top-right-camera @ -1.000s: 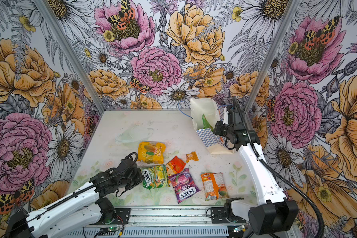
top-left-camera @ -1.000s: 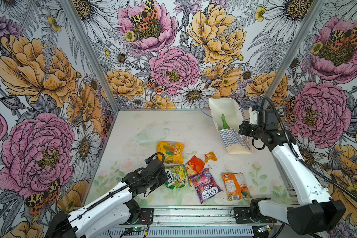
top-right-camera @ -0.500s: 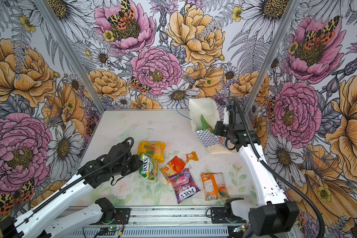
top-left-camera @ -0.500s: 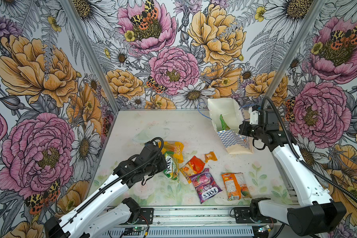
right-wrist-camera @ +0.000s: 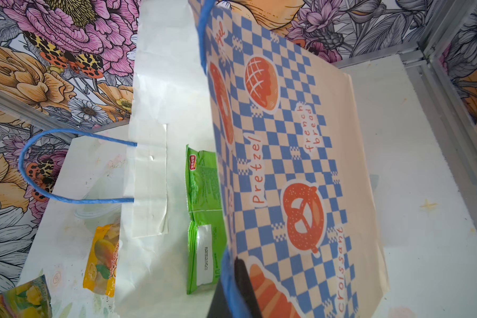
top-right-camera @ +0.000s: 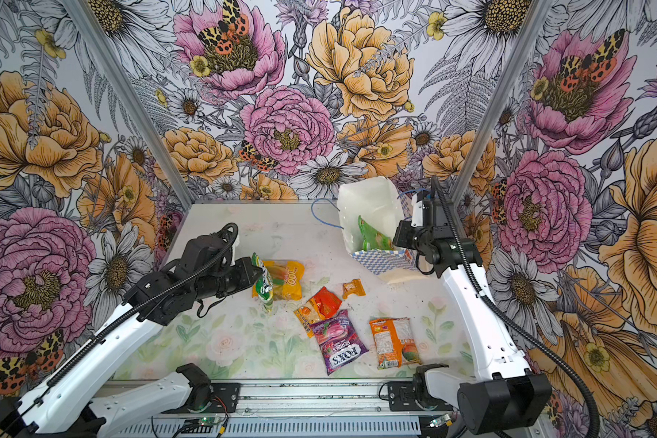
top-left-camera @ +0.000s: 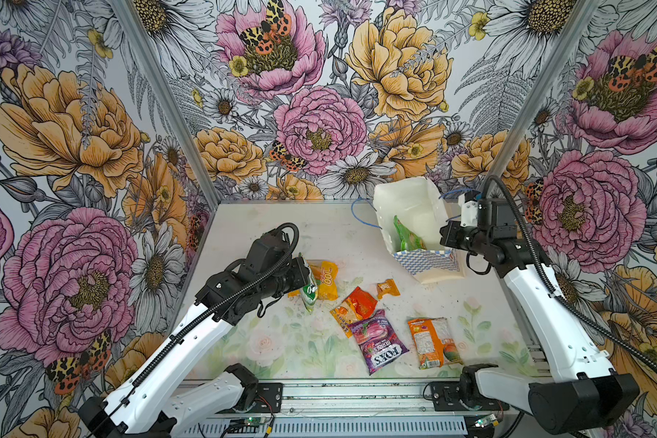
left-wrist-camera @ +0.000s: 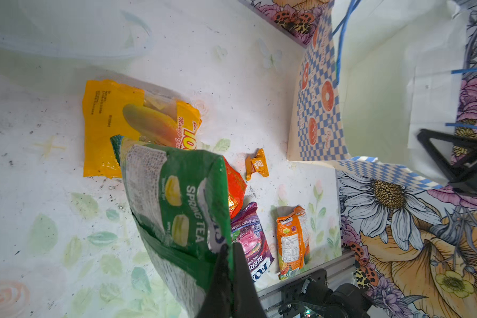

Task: Place the snacks into the paper bag
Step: 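Carry the green candy bag over the paper bag opening with left gripper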

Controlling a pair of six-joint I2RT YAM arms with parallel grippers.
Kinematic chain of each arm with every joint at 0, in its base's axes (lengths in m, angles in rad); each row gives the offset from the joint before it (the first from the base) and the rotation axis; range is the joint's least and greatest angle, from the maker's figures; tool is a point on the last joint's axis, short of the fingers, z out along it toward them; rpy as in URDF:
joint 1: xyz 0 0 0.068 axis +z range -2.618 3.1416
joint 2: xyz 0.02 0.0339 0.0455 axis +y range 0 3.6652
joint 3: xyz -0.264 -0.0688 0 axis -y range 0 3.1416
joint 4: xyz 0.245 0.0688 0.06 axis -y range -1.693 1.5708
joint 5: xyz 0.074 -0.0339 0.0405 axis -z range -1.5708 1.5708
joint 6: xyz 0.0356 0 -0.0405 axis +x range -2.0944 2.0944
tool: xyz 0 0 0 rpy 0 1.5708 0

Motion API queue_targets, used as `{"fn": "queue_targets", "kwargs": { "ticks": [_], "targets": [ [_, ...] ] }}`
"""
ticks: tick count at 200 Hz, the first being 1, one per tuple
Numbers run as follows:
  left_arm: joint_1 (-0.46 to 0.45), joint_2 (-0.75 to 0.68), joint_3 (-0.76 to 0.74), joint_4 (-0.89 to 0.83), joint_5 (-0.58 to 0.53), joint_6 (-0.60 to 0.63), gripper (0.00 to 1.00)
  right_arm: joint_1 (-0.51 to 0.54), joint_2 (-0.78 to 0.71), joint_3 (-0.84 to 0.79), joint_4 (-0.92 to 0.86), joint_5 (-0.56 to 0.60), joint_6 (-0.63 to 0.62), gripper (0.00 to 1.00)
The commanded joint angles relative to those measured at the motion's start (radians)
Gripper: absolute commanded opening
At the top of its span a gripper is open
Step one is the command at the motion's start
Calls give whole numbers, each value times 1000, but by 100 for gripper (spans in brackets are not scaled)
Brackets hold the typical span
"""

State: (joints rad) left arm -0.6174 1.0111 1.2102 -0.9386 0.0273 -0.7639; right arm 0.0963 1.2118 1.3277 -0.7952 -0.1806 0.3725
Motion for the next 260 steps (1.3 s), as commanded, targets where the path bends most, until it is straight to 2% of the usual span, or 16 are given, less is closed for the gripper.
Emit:
{"fn": "queue_targets", "kwargs": {
  "ticks": [1,54,115,155,209,260],
  "targets": [
    [5,29,110,40,29,61,0,15,-17,47,-7,-21,-12,0],
    [-4,159,412,42,40,107,0,36,-13,70,-10,-49,0,0],
    [-113,355,777,44,20,142,0,66,2,88,-9,-81,20,0],
    [-132,489,929,46,38,107,0,83,13,99,2,-106,44,0],
    [-160,686,1093,50,56,84,0,95,58,105,62,-220,116,0],
    [-160,858,1193,51,72,72,0,102,105,122,88,-186,136,0]
  ]
}}
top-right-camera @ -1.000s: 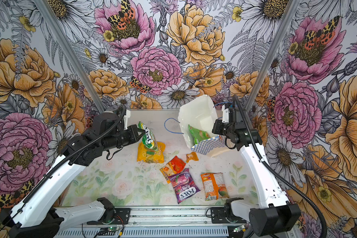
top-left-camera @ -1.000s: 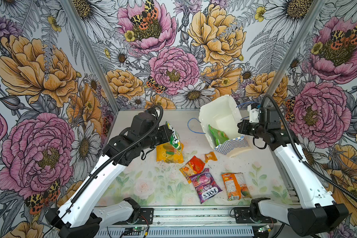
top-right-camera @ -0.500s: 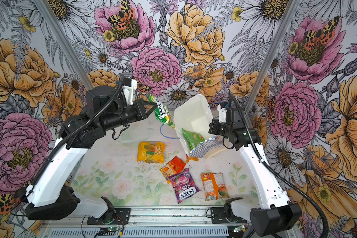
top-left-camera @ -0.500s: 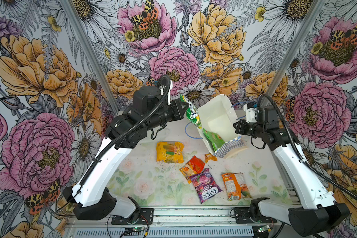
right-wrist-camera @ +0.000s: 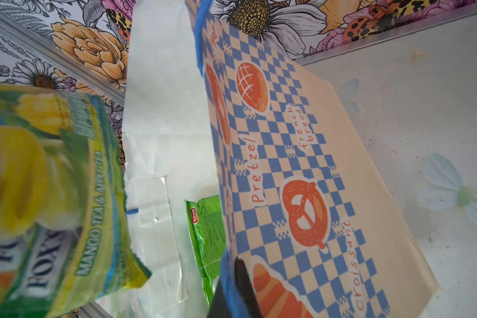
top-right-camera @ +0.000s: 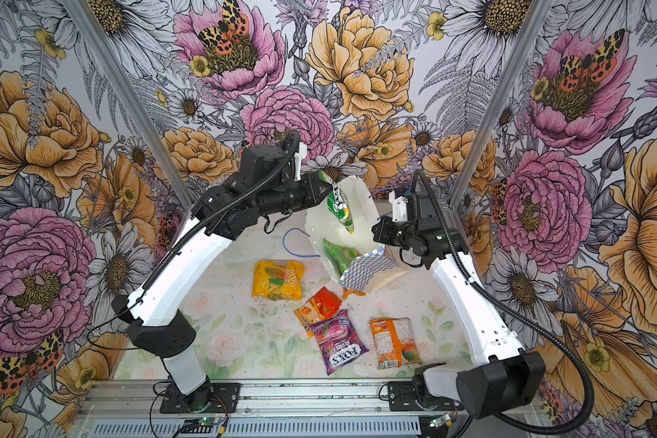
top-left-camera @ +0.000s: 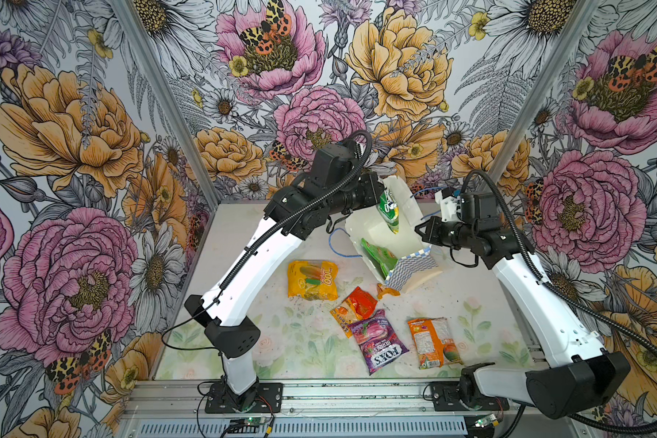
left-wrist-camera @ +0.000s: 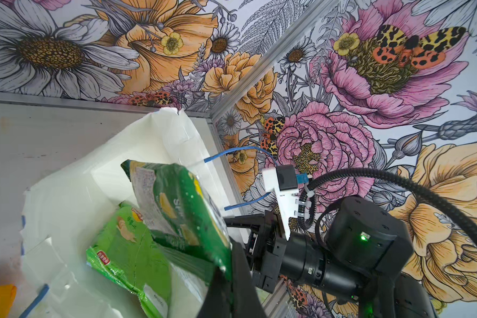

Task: Place the snacks into the paper bag
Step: 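Carry the green candy bag over the paper bag opening with left gripper, then lower the green candy bag into the paper bag and open left gripper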

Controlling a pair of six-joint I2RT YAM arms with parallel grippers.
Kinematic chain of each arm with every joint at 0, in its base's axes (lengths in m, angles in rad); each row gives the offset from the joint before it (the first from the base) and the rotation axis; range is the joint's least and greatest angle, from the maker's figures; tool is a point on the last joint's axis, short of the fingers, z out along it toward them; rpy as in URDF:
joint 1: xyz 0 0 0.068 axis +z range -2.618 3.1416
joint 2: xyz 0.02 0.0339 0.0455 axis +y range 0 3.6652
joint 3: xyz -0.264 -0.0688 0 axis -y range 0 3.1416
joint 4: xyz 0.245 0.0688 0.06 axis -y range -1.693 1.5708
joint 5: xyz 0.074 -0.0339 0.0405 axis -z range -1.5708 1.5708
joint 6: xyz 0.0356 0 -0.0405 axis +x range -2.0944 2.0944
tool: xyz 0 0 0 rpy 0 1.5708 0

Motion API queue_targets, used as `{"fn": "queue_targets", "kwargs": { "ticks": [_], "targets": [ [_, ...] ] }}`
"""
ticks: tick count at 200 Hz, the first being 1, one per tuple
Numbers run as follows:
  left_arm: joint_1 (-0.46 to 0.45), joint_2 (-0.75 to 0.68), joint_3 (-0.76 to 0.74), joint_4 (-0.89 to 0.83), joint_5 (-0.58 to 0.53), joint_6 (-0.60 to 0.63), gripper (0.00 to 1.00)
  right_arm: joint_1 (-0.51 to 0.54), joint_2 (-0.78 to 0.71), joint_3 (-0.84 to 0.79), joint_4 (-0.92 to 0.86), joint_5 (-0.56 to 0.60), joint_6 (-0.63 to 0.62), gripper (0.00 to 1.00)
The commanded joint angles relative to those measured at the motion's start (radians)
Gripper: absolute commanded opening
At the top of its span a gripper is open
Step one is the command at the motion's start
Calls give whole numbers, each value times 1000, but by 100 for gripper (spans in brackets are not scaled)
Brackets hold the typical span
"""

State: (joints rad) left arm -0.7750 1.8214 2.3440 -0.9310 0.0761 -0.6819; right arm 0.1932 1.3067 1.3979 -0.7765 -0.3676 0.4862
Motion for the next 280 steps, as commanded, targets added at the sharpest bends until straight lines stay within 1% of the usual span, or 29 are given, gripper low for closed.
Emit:
{"fn": "queue_targets", "kwargs": {
  "ticks": [1,53,121,147,198,220,235,249,280],
  "targets": [
    [-3,50,60,44,23,-12,0,6,10,52,69,1,22,0],
    [6,162,91,45,31,-30,0,-1,42,57,68,13,2,0],
    [44,313,139,45,75,-49,0,-60,61,49,68,-46,-32,0],
    [58,380,184,43,98,-39,0,-94,69,46,68,-76,-53,0],
    [60,492,268,43,91,-44,0,-137,91,35,68,-99,-69,0],
    [58,560,352,54,144,1,0,-143,95,26,68,-101,-60,0],
    [57,595,386,55,158,1,0,-144,87,16,75,-115,-48,0],
    [58,610,390,54,153,-12,0,-143,76,2,84,-110,-43,0],
    [60,600,356,54,100,-11,0,-145,66,-16,84,-87,-51,0]
  ]
}}
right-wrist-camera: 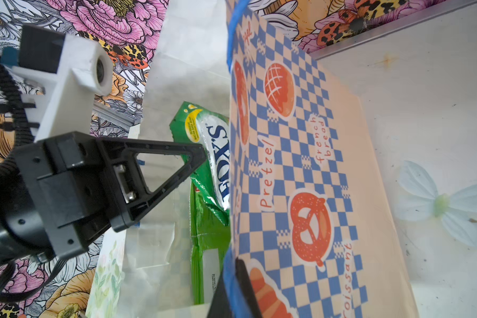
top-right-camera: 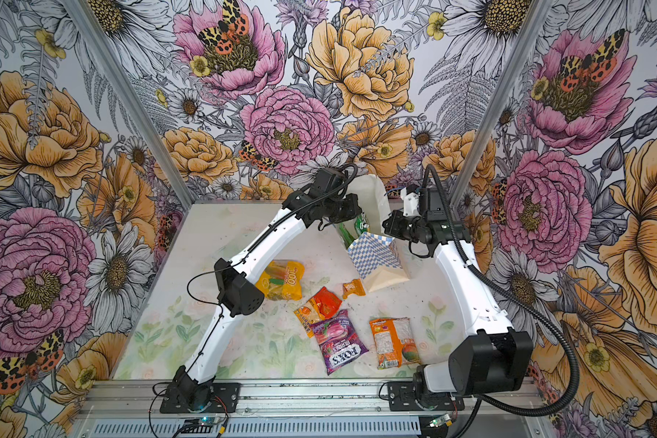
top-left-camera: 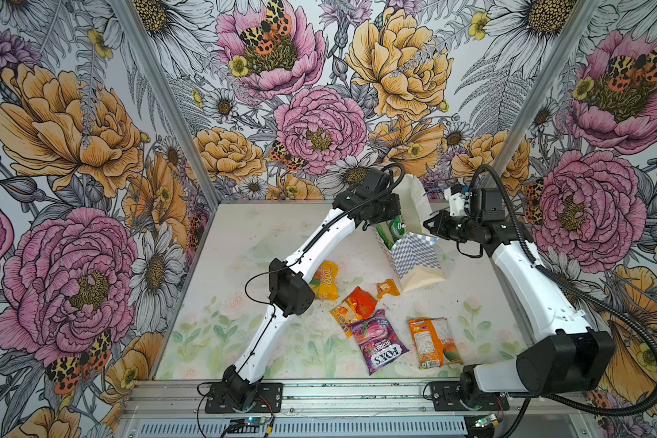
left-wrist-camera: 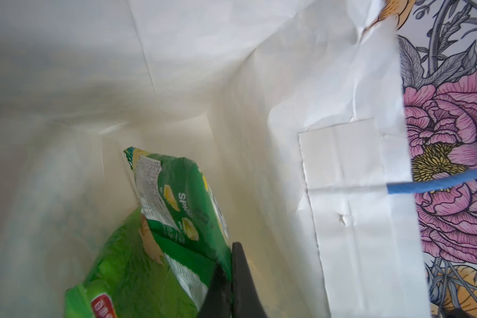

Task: Place the snacks into the paper bag
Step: 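Lower the green candy bag into the paper bag and open left gripper, then withdraw left gripper toward the purple Fox's Berries bag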

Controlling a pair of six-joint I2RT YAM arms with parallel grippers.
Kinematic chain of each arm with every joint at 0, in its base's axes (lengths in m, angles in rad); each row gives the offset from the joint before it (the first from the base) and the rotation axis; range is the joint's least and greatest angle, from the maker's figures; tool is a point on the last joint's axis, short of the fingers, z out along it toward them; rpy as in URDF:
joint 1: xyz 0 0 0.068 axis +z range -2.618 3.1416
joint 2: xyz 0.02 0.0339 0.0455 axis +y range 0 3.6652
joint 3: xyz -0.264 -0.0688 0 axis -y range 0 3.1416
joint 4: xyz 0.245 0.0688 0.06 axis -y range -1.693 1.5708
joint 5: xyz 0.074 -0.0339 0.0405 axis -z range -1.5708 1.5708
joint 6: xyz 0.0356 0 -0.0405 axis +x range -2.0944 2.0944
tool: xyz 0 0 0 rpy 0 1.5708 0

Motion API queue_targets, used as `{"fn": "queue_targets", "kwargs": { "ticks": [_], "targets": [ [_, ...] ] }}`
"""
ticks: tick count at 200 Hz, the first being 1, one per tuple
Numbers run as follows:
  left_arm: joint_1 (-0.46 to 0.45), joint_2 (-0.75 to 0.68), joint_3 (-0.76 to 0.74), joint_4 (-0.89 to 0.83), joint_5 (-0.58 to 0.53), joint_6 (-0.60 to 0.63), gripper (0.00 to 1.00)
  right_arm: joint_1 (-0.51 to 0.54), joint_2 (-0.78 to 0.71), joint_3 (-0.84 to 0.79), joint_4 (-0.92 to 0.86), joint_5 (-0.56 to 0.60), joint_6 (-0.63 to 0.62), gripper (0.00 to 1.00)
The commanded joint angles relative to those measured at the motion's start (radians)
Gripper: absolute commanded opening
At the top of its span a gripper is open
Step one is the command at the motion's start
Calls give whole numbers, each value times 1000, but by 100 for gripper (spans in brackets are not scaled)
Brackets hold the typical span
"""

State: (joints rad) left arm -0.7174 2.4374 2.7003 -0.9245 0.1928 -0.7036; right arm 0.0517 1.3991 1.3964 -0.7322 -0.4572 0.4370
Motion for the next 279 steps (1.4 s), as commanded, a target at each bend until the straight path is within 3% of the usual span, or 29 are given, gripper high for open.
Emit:
{"fn": "queue_targets", "kwargs": {
  "ticks": [1,97,219,246,279],
  "targets": [
    [2,-15,-1,47,-17,11,0,-2,-26,-14,40,3,-2,0],
    [9,-44,-36,15,-66,-3,0,45,-50,-20,40,34,5,0],
    [3,-53,-87,-93,-227,-53,1,81,-81,-17,40,105,15,0],
    [3,-73,-92,-106,-244,-39,10,79,-86,-23,39,123,9,0],
    [5,-120,-113,-106,-226,-18,41,77,-89,-26,39,138,5,0]
  ]
}}
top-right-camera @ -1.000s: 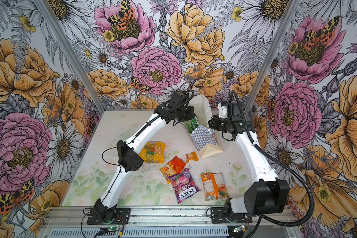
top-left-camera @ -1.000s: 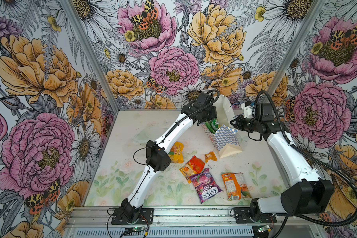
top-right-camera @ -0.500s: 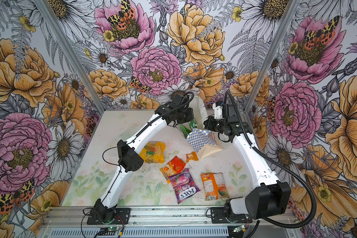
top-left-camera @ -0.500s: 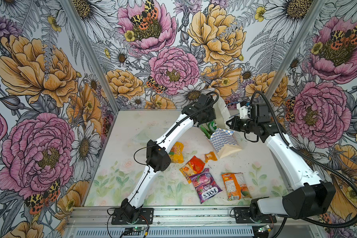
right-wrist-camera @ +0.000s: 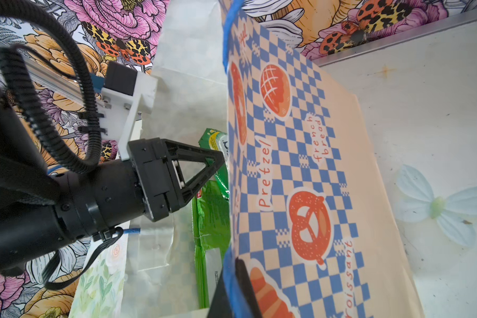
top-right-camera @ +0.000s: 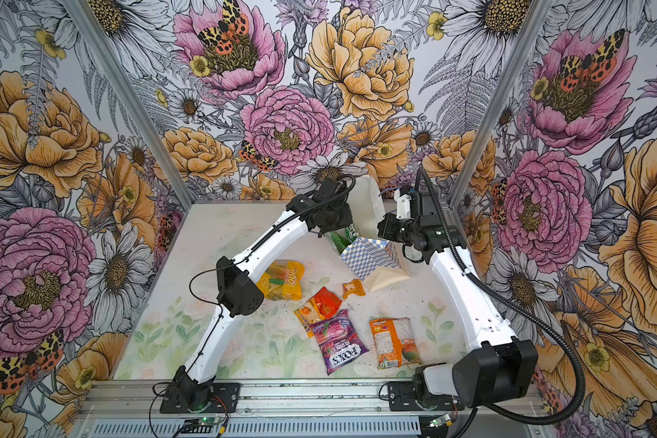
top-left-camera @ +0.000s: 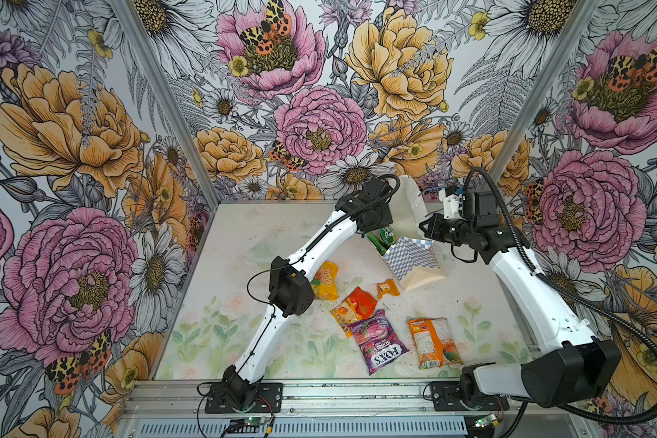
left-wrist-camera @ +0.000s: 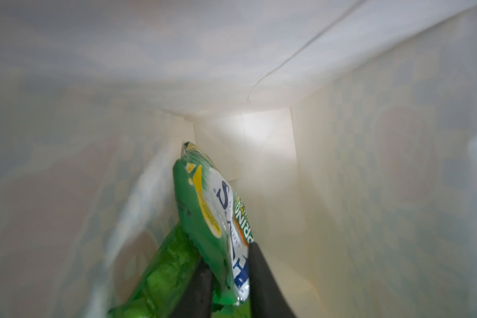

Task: Place the snacks into the paper bag
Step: 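Withdraw left gripper toward the purple Fox's Berries bag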

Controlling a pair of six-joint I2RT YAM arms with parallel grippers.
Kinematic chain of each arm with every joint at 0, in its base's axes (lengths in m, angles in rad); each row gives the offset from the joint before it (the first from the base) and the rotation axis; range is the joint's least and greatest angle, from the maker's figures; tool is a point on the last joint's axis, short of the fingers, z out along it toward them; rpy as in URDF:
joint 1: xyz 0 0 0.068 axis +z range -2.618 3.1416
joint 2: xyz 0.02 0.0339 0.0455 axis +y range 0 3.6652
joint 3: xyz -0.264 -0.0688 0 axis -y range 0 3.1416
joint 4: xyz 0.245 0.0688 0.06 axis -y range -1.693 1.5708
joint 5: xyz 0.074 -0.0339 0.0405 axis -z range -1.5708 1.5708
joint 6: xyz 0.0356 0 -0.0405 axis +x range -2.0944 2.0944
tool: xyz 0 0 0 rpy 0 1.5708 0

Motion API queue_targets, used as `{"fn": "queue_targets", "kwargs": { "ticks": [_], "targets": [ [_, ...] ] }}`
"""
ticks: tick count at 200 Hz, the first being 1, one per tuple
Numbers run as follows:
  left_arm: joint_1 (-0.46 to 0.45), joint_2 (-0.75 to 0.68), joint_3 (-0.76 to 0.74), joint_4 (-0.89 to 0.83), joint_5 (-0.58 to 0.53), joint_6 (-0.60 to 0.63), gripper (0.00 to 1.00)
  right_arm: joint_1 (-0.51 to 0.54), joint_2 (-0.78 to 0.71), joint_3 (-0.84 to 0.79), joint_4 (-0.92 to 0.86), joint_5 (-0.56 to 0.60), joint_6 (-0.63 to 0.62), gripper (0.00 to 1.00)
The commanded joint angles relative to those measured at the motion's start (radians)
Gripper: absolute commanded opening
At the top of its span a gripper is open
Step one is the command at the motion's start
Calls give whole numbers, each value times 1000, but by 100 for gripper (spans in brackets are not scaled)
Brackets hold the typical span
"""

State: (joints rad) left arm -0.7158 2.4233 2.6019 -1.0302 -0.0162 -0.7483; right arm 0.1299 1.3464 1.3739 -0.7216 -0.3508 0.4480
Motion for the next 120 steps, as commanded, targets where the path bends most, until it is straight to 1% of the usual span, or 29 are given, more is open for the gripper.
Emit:
{"fn": "queue_targets", "kwargs": {
  "ticks": [1,18,36,48,68,82,120],
  "targets": [
    [5,-107,-15,-1,-15,28,42,-1,-36,-4,28,33,-6,0],
    [15,-140,-27,-1,25,46,49,-5,-35,-4,28,34,-8,0],
    [20,-187,-45,0,36,70,54,-11,-34,-2,26,35,-8,0],
    [17,-215,-47,-1,40,90,60,-12,-33,0,27,38,-9,0],
    [16,-259,-46,-6,79,127,67,-12,-27,5,26,39,-7,0],
    [16,-299,-64,-16,82,144,70,-12,-23,8,27,40,-7,0],
    [29,-458,-193,-14,61,176,74,-14,-12,23,21,49,-9,0]
  ]
}}
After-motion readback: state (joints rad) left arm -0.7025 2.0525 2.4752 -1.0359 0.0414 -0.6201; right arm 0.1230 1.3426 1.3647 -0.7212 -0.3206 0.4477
